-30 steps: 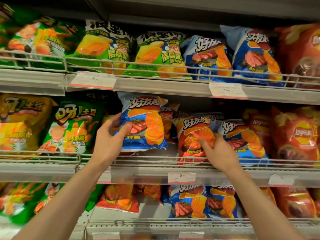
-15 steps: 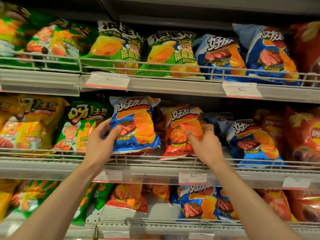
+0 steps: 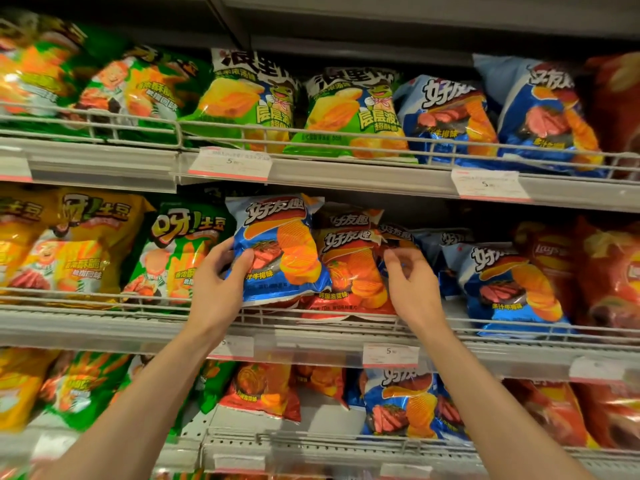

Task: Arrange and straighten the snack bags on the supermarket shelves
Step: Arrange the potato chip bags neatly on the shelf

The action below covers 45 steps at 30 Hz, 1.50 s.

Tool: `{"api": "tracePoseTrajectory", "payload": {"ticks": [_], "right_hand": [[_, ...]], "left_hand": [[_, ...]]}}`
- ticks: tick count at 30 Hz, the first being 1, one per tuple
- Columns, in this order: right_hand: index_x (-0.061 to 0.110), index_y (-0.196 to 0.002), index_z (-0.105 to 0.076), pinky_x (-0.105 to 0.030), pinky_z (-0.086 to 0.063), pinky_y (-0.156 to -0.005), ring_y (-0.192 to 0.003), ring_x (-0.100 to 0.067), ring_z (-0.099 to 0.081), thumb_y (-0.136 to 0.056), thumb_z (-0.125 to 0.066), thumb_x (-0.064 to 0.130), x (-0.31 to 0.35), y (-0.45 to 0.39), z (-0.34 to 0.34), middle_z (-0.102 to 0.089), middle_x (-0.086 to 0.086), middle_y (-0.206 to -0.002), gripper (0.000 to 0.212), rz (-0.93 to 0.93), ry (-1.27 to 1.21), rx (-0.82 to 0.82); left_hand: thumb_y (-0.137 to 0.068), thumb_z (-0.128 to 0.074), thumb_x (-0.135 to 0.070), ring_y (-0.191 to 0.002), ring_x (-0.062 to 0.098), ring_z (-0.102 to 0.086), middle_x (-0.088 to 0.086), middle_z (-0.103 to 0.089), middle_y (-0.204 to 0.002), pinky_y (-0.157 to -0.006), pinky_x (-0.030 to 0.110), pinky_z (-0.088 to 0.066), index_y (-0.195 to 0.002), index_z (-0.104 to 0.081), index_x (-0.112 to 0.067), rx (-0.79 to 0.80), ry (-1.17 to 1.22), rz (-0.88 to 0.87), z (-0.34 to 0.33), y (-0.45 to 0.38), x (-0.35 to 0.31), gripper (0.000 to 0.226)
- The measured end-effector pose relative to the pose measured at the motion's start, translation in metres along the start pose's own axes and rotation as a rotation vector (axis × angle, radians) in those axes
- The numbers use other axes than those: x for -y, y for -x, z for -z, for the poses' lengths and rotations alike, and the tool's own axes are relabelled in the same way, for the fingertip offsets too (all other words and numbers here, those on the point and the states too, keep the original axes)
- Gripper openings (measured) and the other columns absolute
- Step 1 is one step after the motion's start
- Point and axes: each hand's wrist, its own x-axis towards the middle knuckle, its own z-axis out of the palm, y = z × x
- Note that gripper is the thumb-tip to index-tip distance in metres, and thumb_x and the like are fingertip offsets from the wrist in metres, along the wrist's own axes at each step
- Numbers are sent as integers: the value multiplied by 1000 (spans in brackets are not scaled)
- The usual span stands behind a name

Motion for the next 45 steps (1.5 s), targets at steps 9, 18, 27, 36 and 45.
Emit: {"api": "tracePoseTrajectory", "payload": {"ticks": [9, 18, 27, 36, 45], "right_hand": [[23, -144, -45, -30, -50, -99, -110, -7, -65, -91, -56, 66, 20, 9, 18, -67, 8, -120, 69, -85, -209, 191], [14, -121, -56, -23, -51, -66, -76, -11, -66, -103, -55, 34, -19, -4, 89, -71, -1, -97, 27, -44, -132, -87], [6, -134, -48, -36, -48, -68, -95, -29, -66, -106, -44, 35, -55, -11, 82, -69, -11, -104, 40, -21, 403, -102], [22, -154, -35, -54, -30, -119, -153, -32, -19, -93, -48, 68, -46, 4, 54, -25, -11, -165, 77, 180, 644, 52], [27, -157, -29, -52, -35, -114, -147, -34, -31, -97, -53, 56, -42, -8, 53, -26, -8, -164, 71, 124, 807, 129]], "left_hand": [[-103, -60, -25, -96, -22, -57, -20, -62, -114, -81, 1, -46, -127, -56, -30, 89, 2, -58, -80, 29, -18, 25], [-100, -42, -62, -134, 31, -46, 8, -54, -147, -112, 46, -36, -142, -56, -24, 219, -914, -260, -71, 5, 11, 59], [-84, -32, -89, -148, 27, -33, -1, -37, -162, -120, 50, -26, -149, -46, -38, 326, -1097, -241, -80, 7, 19, 84], [-91, -43, -76, -145, 23, -39, -3, -46, -156, -117, 45, -32, -143, -54, -37, 308, -1065, -318, -76, 8, 24, 66], [-93, -52, -68, -141, 20, -44, -5, -53, -149, -114, 44, -35, -140, -57, -35, 310, -1013, -360, -73, 7, 26, 58]]}}
